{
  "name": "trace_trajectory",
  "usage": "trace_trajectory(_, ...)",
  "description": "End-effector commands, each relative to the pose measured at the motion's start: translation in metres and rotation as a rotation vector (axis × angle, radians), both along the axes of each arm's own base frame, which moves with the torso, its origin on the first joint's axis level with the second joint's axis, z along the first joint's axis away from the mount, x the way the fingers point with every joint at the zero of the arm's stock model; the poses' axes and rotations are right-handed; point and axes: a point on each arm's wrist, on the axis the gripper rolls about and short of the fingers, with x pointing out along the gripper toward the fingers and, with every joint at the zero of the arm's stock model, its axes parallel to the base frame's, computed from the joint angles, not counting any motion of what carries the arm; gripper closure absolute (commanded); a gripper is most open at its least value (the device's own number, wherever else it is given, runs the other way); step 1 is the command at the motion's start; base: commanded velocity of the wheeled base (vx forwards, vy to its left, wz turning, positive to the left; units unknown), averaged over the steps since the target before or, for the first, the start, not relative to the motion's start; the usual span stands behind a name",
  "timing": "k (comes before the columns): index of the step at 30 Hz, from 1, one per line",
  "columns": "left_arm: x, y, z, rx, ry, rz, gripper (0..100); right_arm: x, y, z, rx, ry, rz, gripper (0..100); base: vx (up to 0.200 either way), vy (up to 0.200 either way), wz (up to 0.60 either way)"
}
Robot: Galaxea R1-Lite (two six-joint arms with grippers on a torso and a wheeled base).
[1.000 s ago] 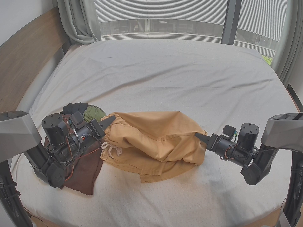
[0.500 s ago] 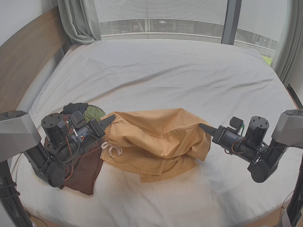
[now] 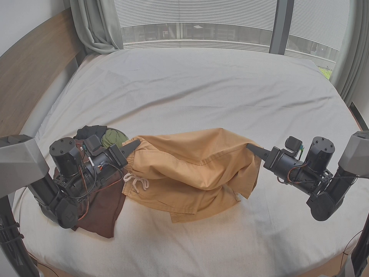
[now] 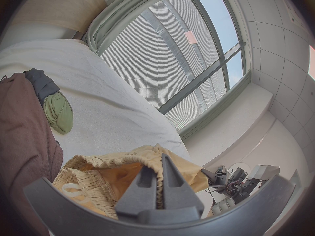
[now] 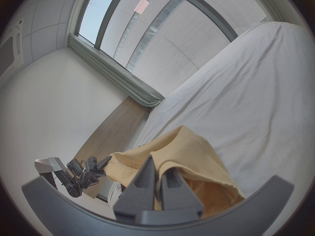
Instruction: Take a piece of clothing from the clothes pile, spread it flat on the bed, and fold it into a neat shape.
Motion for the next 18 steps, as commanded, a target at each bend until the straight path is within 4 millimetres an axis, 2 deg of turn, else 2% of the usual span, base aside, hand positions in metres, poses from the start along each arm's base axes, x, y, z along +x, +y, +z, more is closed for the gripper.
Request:
trace_trajectory(1,-0.001,0.000,0.001,-0.001,-0.004,-0.001,100,-0.003,-0.002,0.012,0.011,-0.034,0.000,100,0.000,0.000,0.00)
trace_trajectory(8,-0.007,0.001,0.016,-0.013,-0.042,-0.022,100,-0.007,-0.012,0.023,0.023,-0.058,0.004,100,0.000,0.000,0.00)
trace_trajectory(18,-0.023,0.002,0.023,-0.011,-0.046,-0.100,100,-0.011,-0.021,0.039,0.053,-0.091,-0.013,100,0.000,0.000,0.00)
